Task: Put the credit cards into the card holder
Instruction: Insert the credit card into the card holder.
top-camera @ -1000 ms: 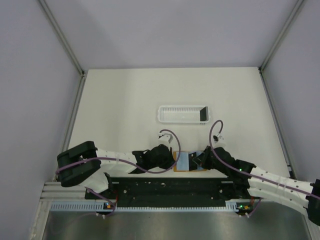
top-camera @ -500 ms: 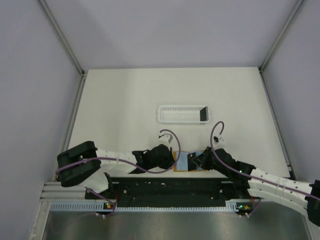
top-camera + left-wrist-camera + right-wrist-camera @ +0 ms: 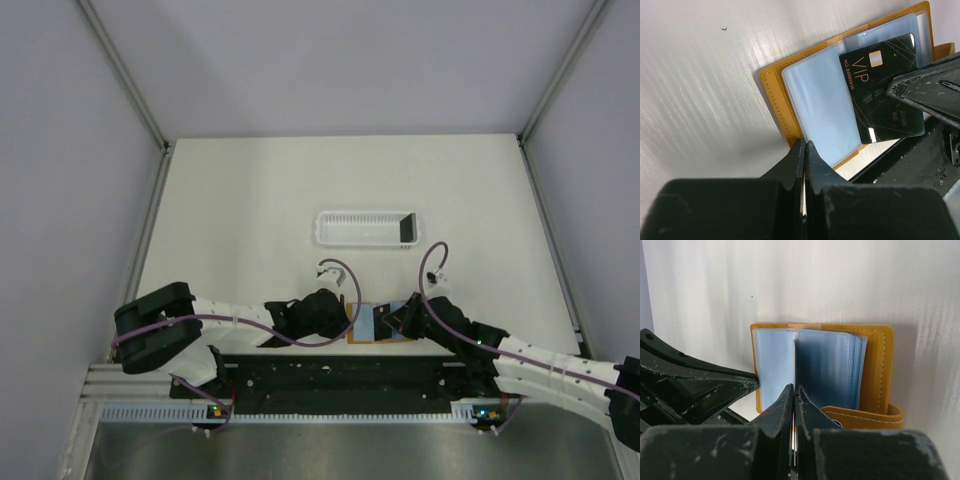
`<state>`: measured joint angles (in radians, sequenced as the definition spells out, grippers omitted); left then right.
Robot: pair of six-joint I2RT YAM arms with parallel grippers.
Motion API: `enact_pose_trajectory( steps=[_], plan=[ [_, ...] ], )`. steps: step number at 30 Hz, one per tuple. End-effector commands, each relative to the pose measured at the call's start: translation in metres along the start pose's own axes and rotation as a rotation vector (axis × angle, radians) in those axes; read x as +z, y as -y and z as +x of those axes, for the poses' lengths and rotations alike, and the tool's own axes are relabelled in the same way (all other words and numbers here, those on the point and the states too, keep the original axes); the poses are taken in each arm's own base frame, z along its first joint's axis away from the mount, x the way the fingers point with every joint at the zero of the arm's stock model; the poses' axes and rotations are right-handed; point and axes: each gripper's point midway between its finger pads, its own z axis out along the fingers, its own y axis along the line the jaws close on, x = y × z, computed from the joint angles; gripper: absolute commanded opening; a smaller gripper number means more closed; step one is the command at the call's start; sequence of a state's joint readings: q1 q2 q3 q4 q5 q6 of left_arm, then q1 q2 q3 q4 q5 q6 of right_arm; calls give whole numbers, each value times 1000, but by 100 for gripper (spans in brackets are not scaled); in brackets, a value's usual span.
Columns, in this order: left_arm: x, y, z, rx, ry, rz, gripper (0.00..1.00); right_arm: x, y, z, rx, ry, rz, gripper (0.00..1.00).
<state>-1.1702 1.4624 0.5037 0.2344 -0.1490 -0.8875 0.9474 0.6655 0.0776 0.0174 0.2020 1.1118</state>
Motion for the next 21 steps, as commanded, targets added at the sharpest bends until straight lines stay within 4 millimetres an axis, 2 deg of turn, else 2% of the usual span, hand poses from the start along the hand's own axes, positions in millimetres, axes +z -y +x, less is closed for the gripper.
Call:
enact_pose_trajectory(
  steps=[1, 21],
  plan=[
    [0, -13, 16, 12, -53, -37, 0, 3, -1, -1, 8, 6, -16, 0],
    [1, -12, 17, 12, -60, -33, 0, 12, 10, 6, 15, -8, 10, 0]
  ],
)
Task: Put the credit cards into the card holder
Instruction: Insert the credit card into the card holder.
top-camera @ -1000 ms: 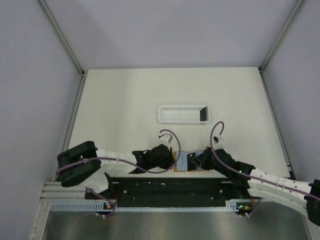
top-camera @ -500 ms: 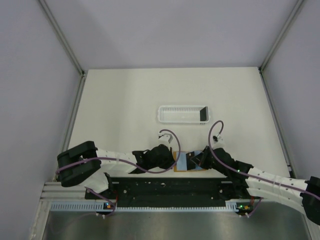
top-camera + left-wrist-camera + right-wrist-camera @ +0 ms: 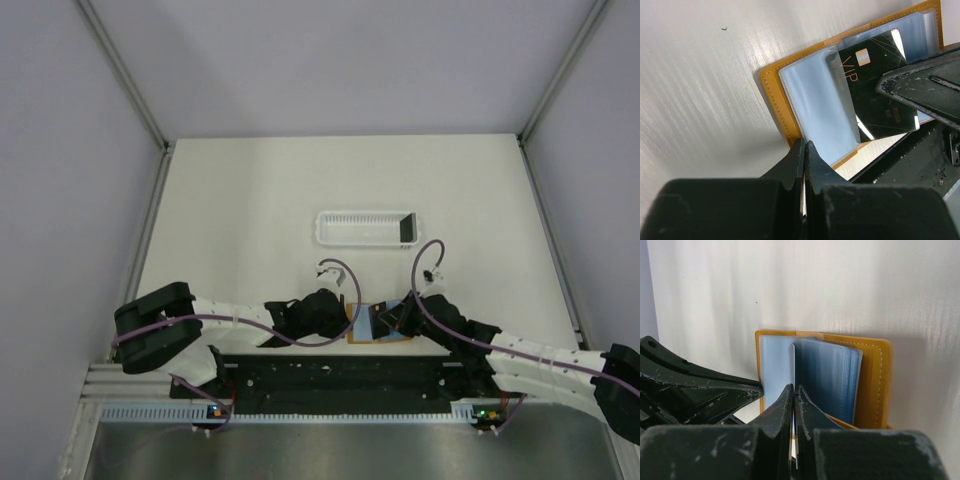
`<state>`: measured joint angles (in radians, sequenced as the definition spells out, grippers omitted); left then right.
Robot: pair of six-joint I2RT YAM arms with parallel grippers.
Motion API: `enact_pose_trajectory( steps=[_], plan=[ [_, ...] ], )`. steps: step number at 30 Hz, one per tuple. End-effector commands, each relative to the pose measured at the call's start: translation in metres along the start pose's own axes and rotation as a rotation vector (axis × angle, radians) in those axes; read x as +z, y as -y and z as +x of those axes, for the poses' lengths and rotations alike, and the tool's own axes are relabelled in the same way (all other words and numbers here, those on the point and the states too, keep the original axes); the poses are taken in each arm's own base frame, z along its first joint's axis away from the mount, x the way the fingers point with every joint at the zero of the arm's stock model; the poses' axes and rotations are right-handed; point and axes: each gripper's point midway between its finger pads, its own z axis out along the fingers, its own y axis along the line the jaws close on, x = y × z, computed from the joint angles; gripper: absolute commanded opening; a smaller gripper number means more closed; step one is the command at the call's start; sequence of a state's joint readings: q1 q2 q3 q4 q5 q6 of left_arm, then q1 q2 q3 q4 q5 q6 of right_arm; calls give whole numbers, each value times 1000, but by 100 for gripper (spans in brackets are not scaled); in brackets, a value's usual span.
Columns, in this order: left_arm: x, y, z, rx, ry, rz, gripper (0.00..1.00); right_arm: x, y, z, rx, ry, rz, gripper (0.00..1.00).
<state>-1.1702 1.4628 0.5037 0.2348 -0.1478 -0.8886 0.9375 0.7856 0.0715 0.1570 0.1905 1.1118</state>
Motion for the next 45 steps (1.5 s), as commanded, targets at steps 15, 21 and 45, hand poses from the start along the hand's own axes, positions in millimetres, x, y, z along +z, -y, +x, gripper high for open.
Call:
enact_pose_trajectory(
  steps=[15, 21, 45],
  plan=[
    [0, -13, 18, 11, -64, -30, 0, 7, 23, 18, 15, -55, 52, 0],
    [0, -11, 17, 14, -59, -26, 0, 10, 20, 26, 1, -98, 45, 0],
    [1, -13, 19, 8, -56, -20, 0, -2, 5, 12, -139, -113, 123, 44]
  ],
)
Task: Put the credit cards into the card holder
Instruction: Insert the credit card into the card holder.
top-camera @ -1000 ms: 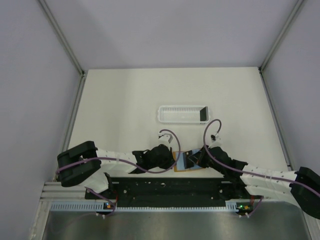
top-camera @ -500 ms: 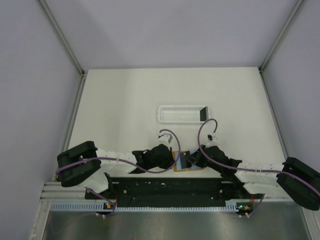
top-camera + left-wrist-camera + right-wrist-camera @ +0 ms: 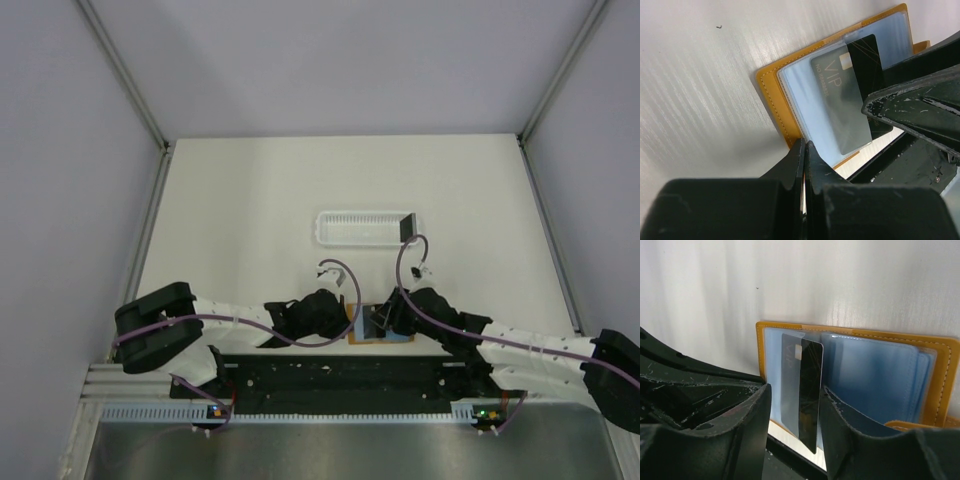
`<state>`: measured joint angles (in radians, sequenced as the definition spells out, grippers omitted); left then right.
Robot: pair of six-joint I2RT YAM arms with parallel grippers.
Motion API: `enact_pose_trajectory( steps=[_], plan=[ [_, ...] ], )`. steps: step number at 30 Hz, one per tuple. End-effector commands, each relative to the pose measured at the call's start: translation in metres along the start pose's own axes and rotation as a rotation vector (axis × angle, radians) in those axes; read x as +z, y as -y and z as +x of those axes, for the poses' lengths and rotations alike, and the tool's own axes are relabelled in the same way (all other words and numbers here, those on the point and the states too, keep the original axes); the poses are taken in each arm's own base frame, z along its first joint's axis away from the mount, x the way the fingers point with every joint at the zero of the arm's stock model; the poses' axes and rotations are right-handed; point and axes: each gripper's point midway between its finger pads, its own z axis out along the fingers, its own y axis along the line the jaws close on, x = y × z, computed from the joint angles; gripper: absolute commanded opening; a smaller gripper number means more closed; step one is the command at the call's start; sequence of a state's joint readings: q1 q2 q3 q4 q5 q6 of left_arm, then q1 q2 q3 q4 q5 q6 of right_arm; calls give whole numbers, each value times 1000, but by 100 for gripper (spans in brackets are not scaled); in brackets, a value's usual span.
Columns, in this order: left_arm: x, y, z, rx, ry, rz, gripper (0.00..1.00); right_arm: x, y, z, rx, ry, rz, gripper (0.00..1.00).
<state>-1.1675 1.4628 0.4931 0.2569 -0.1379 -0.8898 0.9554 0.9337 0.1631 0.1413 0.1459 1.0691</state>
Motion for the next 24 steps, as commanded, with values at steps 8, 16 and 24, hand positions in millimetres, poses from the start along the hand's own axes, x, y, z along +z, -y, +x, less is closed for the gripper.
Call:
enact_pose_trajectory(
  steps=[8, 16, 24],
  plan=[
    [1, -13, 19, 10, -59, -30, 0, -13, 17, -3, -105, -24, 137, 60],
    [2, -13, 19, 14, -61, -32, 0, -22, 17, -19, -141, 24, 174, 51],
    [2, -12, 19, 12, -64, -31, 0, -22, 26, -18, -139, 24, 220, 11]
  ],
)
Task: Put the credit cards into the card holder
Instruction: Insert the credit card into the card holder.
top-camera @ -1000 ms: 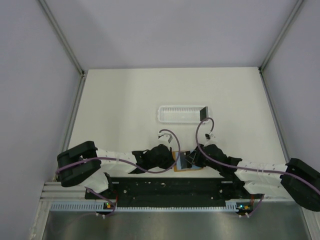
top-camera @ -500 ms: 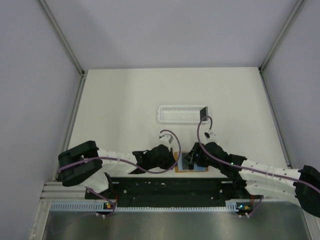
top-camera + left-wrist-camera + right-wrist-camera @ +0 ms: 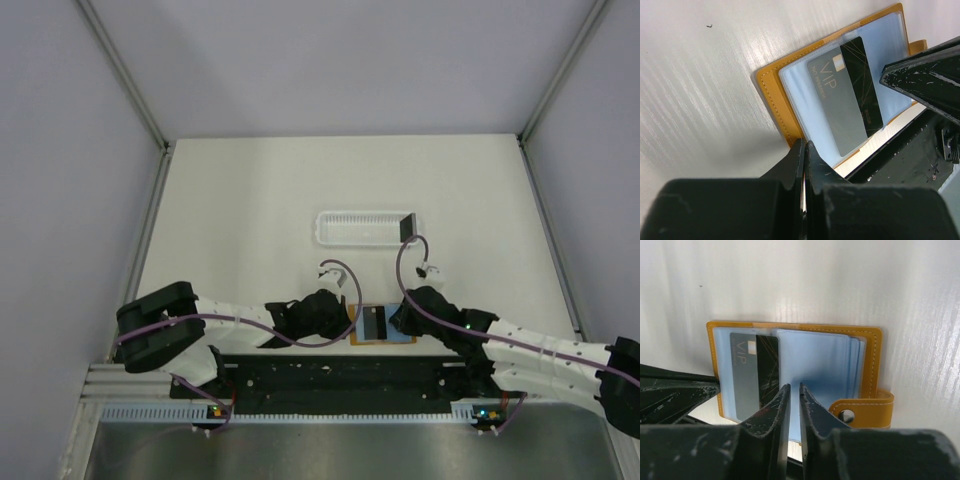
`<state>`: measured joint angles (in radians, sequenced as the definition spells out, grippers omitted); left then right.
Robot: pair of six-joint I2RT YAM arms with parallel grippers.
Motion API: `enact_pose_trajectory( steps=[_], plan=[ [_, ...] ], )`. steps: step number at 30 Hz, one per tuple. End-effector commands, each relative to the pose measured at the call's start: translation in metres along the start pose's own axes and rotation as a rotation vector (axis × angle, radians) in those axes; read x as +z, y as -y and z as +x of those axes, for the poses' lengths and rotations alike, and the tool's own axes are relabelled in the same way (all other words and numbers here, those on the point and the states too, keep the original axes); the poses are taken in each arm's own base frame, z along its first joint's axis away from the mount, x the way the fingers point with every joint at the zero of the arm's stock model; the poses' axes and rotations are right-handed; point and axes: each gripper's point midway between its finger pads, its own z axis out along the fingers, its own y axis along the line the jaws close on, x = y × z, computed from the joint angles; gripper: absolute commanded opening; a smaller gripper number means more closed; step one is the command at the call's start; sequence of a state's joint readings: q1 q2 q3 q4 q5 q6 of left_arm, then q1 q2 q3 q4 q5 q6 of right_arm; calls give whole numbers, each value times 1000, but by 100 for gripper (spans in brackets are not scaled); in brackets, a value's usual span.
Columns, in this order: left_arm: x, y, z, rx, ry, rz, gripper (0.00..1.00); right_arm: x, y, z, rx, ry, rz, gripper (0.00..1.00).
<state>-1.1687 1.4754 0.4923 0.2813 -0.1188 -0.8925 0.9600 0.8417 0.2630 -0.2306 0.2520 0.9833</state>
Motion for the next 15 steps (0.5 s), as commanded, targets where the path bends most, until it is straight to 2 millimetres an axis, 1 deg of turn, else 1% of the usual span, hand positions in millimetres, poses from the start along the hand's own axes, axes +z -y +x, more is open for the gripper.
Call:
enact_pose_trajectory(
  steps=[1, 5, 15],
  plan=[
    [1, -17, 17, 15, -54, -55, 0, -1, -3, -9, -8, 24, 24, 9],
    [0, -17, 17, 17, -55, -54, 0, 2, -4, -6, -10, 7, 29, 0],
    [-1, -17, 17, 20, -55, -56, 0, 11, -28, 1, -35, -46, -61, 0]
  ],
)
